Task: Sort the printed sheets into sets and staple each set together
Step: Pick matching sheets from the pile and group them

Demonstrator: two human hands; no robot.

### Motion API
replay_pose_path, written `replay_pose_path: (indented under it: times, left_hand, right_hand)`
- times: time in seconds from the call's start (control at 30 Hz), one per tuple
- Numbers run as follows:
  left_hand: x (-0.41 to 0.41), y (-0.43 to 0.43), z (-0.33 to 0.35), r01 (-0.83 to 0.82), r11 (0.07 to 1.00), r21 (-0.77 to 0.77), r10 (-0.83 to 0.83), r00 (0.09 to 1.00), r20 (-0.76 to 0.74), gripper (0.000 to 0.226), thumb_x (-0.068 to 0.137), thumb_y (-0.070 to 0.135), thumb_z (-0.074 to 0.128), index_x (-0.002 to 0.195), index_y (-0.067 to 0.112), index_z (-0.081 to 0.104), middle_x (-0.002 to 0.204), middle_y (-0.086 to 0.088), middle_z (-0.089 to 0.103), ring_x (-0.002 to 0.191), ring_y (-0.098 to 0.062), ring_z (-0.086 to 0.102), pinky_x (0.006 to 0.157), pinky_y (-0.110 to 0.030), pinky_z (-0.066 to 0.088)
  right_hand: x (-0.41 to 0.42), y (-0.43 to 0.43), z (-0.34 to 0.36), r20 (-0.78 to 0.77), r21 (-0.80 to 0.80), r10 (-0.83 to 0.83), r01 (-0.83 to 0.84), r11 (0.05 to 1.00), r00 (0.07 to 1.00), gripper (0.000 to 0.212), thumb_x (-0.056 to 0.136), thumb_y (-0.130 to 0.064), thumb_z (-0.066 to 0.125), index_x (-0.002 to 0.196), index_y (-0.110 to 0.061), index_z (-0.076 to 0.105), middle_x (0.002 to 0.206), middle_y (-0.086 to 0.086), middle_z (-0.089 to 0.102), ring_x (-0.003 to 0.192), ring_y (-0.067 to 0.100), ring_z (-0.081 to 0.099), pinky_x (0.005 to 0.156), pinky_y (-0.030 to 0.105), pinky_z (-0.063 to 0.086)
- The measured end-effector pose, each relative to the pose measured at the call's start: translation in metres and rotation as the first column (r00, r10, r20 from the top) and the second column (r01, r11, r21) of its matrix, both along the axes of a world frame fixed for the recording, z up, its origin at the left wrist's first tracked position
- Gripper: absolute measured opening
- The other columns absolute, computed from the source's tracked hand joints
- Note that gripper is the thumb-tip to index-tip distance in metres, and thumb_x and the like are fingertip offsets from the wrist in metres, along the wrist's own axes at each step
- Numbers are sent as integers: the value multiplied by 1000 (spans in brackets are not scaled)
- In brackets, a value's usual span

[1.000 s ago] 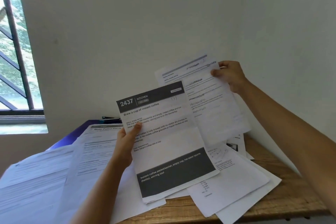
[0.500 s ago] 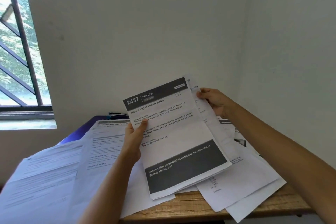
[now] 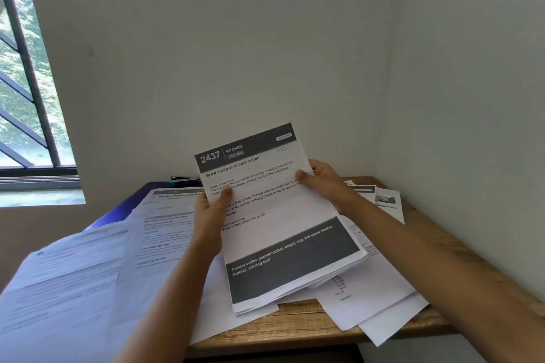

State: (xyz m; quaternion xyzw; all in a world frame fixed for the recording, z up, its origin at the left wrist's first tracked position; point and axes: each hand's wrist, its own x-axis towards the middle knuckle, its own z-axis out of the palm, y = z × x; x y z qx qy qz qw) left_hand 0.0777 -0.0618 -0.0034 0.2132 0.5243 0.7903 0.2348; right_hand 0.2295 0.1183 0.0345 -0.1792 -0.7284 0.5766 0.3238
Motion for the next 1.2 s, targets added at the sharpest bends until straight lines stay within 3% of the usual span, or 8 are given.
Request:
replay_pose_path:
  times: [0.2, 0.33, 0.53, 0.8, 0.9, 1.0, 1.13, 1.2]
  left_hand:
    - [-3, -6, 3, 123, 992, 9, -123, 989, 82, 14, 94, 23, 58, 104, 13, 60, 95, -12, 70, 74, -26, 69, 53, -34, 59]
    - [-1, -6, 2, 195, 980, -30, -193, 979, 59, 24, 96, 32, 53, 111, 15, 60, 97, -14, 70, 72, -28, 70, 52, -34, 58]
    - [5, -6, 6, 290, 949, -120, -286, 957, 48, 30, 99, 39, 43, 103, 17, 63, 83, -9, 75, 70, -24, 72, 56, -34, 56]
    - [-1, -2, -2, 176, 942, -285, -166, 984, 60, 22, 96, 4, 52, 117, 7, 55, 103, -18, 66, 84, -33, 64, 67, -47, 50]
    - [-4, -2, -2, 146, 940, -307, -129, 989, 74, 24, 96, 3, 52, 119, 7, 54, 105, -18, 65, 85, -33, 64, 71, -49, 49]
    - [-12, -2, -3, 90, 929, -360, -55, 993, 106, 17, 96, 1, 51, 113, 5, 53, 110, -20, 62, 88, -34, 62, 74, -49, 49]
    - [-12, -5, 1, 109, 894, -434, -38, 985, 168, 12, 97, 1, 49, 85, 4, 50, 61, -14, 67, 40, -23, 63, 33, -31, 49]
    - [-11, -6, 5, 129, 881, -456, -55, 983, 174, 14, 98, 2, 48, 84, 3, 49, 45, -12, 62, 33, -22, 59, 26, -31, 44]
  right_hand:
    - [5, 0, -7, -35, -44, 15, -17, 999, 999, 18, 94, -14, 57, 111, -15, 59, 120, 12, 65, 100, 28, 66, 89, 44, 55]
    - [6, 3, -20, -12, -14, -10, 10, 1000, 1000, 30, 95, -13, 56, 123, -6, 55, 126, 16, 61, 108, 32, 63, 93, 46, 52]
    - [11, 2, -32, 117, 175, -68, 47, 984, 991, 36, 97, -14, 54, 132, -7, 50, 128, 10, 60, 110, 26, 62, 80, 25, 56]
    - [16, 4, -36, 218, 112, -1, -24, 993, 976, 34, 98, -26, 53, 126, -7, 52, 124, 9, 63, 106, 25, 65, 86, 36, 56]
    - [22, 16, -27, 293, 220, -188, 125, 967, 938, 28, 95, -26, 58, 114, -5, 60, 112, 8, 66, 90, 16, 66, 71, 26, 55]
    - [34, 48, -26, 291, 377, -424, 305, 874, 858, 20, 91, -18, 62, 102, -1, 67, 99, 8, 68, 82, 15, 61, 75, 30, 51]
    - [51, 90, -36, 387, 382, -615, 487, 785, 687, 13, 84, -9, 61, 76, 1, 65, 66, 7, 57, 70, 19, 54, 61, 24, 38]
    - [56, 100, -42, 418, 383, -635, 508, 772, 650, 13, 85, -11, 63, 74, -6, 59, 65, 4, 49, 68, 18, 51, 58, 23, 36]
